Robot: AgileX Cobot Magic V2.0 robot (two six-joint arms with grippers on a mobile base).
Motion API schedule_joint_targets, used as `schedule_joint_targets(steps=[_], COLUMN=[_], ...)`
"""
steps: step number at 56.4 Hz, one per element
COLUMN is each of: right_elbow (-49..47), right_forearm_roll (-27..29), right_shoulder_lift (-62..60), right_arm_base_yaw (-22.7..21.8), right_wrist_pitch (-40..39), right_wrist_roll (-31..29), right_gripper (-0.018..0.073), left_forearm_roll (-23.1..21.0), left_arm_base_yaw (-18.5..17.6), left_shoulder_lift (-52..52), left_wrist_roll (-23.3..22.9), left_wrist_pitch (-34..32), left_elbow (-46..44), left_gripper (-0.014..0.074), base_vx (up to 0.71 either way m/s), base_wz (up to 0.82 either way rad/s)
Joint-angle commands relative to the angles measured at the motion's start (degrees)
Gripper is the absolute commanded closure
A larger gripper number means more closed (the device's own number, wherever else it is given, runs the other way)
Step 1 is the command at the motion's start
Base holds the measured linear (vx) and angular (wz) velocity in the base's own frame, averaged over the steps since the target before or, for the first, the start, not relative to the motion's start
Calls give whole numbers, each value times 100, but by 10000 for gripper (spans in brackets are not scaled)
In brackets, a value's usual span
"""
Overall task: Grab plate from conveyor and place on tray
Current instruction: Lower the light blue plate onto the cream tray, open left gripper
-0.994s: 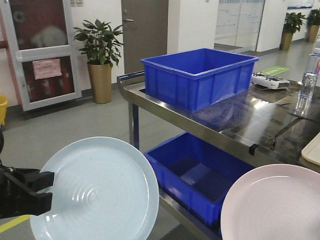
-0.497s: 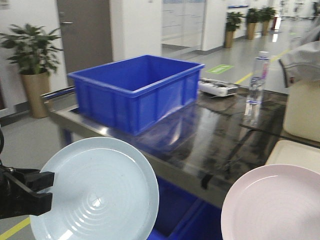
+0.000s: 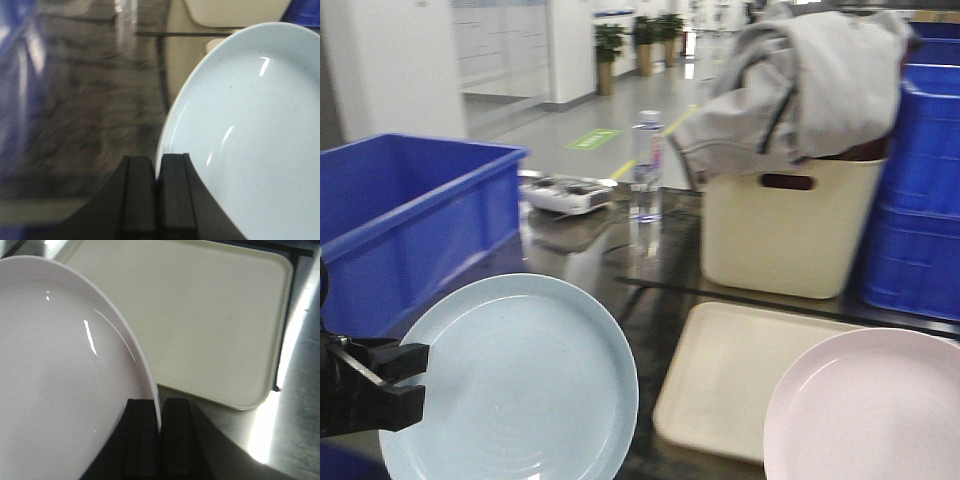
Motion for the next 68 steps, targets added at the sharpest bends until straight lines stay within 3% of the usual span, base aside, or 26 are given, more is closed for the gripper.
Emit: schedule_joint_targets(steps=[1, 27, 68], right_elbow=[-164, -164, -164], right_forearm_roll=[0, 0, 0], right_shoulder_lift=[-36, -36, -36], right_arm_base_yaw=[-43, -43, -43], right_wrist_pitch=[-416, -416, -421], right_wrist_roll=[-22, -22, -22], right_gripper=[571, 571, 571], left_forearm_roll=[-40, -40, -40], left_arm_base_yaw=[-14, -14, -14], left_shoulder_lift=[-98, -98, -98], left_wrist_roll=[-47, -47, -47], left_wrist_pitch=[-448, -448, -448], left_elbow=[-177, -177, -177], left_gripper=[594, 594, 594], base_vx=[25, 20, 4], base_wz=[-70, -51, -11])
